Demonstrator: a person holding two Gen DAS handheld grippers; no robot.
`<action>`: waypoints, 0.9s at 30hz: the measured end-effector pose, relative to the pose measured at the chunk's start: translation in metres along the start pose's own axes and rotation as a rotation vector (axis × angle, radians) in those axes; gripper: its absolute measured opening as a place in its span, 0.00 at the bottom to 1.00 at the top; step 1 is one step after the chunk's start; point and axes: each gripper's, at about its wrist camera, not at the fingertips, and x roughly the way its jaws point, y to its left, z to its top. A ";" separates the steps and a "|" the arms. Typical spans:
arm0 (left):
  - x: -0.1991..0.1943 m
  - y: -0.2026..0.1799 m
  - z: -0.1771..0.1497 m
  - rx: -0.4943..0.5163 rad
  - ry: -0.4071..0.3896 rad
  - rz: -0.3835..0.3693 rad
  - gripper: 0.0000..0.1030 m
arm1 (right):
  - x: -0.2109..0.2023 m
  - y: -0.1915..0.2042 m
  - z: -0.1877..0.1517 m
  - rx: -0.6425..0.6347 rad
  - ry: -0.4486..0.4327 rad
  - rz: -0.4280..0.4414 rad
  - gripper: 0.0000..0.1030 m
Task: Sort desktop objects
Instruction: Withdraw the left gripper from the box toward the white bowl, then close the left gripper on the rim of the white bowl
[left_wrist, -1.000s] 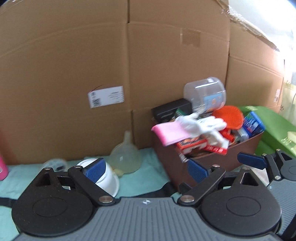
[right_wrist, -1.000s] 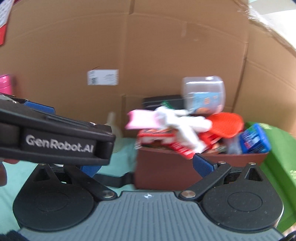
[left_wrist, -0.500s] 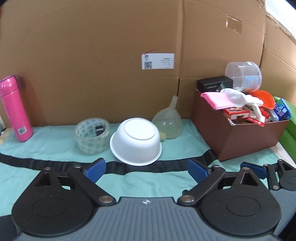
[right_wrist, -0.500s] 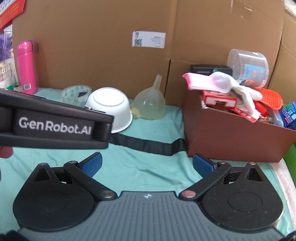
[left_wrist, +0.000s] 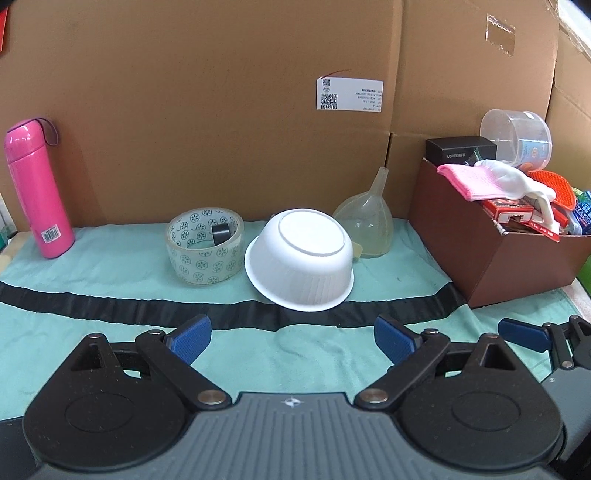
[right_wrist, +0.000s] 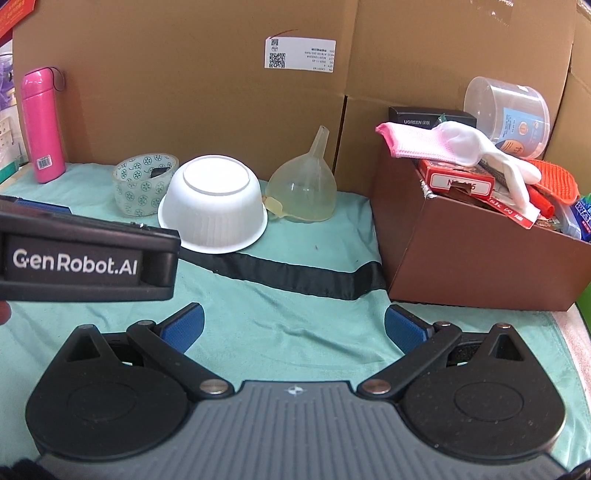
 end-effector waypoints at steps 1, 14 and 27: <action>0.002 0.001 0.000 0.002 0.002 -0.004 0.95 | 0.002 0.000 0.000 0.000 0.002 0.002 0.98; 0.037 0.037 0.026 0.000 0.009 -0.161 0.94 | 0.030 0.012 0.015 -0.039 -0.051 0.171 0.98; 0.097 0.027 0.060 0.112 0.054 -0.247 0.93 | 0.081 0.018 0.048 -0.073 -0.104 0.252 0.95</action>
